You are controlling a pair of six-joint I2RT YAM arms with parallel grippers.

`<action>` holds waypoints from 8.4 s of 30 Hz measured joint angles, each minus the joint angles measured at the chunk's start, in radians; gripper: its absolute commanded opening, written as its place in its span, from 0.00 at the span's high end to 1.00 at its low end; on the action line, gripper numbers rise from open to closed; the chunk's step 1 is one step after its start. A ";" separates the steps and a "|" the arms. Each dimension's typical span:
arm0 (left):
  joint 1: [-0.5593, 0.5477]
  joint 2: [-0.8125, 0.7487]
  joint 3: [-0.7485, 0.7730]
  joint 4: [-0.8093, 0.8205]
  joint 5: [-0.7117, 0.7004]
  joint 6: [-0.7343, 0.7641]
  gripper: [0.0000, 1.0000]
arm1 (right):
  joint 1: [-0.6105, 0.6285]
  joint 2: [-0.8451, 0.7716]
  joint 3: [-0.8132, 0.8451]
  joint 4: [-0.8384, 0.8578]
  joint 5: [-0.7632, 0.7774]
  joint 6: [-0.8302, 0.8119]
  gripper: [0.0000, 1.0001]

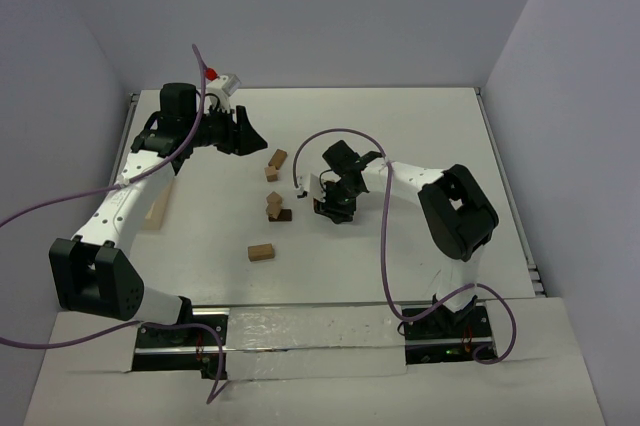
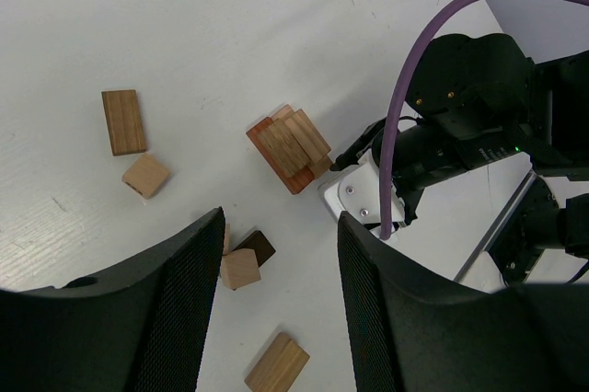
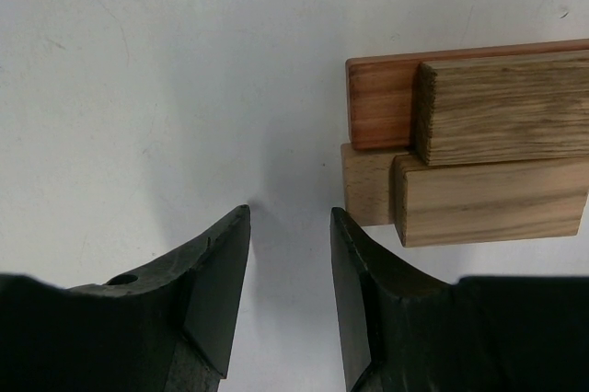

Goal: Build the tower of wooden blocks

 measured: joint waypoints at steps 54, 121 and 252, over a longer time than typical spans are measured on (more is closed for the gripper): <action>0.035 0.413 0.484 -0.371 -0.093 0.770 0.33 | -0.066 -0.460 -0.013 -0.173 -0.253 0.207 0.27; -0.134 0.945 0.707 -0.730 -0.121 1.867 0.68 | -0.310 -0.393 -0.079 -0.116 -0.393 0.426 0.21; -0.294 0.042 -0.329 -0.151 -0.542 0.214 0.85 | -0.308 -0.418 -0.129 0.031 -0.363 0.576 0.00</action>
